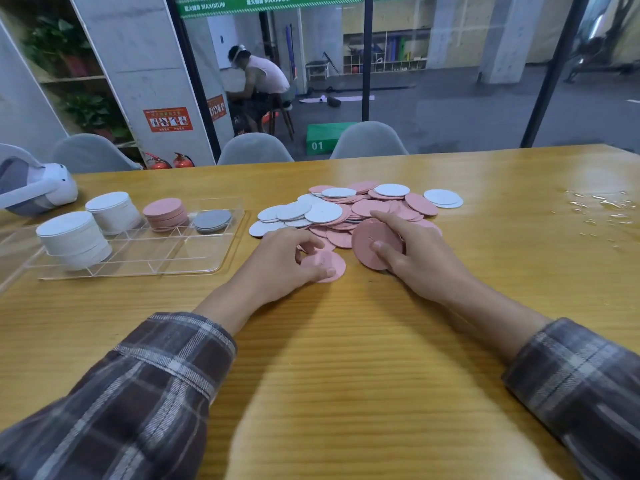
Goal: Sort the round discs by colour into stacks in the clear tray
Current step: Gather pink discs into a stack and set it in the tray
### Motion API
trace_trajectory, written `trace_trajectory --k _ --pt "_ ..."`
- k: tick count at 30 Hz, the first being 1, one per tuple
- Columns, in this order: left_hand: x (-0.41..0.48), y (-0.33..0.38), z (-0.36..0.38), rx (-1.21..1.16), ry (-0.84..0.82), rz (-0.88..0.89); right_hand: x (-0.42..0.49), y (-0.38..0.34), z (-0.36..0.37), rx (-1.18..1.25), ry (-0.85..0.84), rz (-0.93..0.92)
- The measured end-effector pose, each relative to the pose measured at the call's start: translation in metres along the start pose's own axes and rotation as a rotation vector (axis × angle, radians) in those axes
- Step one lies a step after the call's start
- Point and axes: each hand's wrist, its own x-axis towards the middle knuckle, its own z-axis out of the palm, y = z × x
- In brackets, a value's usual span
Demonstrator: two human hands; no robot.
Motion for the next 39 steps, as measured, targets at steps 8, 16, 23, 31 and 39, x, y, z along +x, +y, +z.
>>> trace_trajectory --k 8,16,23,31,39 --pt "0.001 0.005 0.000 -0.188 -0.035 0.020 0.001 -0.001 0.002 0.041 -0.047 -0.012" --pt "0.004 0.015 0.019 -0.389 0.084 0.047 0.001 -0.003 0.006 0.134 -0.067 -0.020" --pt "0.001 0.025 0.024 -0.468 0.120 -0.013 -0.003 -0.009 0.004 0.131 -0.082 -0.045" --pt "0.003 0.017 0.017 -0.285 0.194 0.036 -0.003 -0.008 0.003 0.033 -0.057 -0.068" --pt "0.006 -0.012 0.011 0.144 0.064 0.037 -0.001 -0.002 0.000 0.039 -0.002 -0.029"
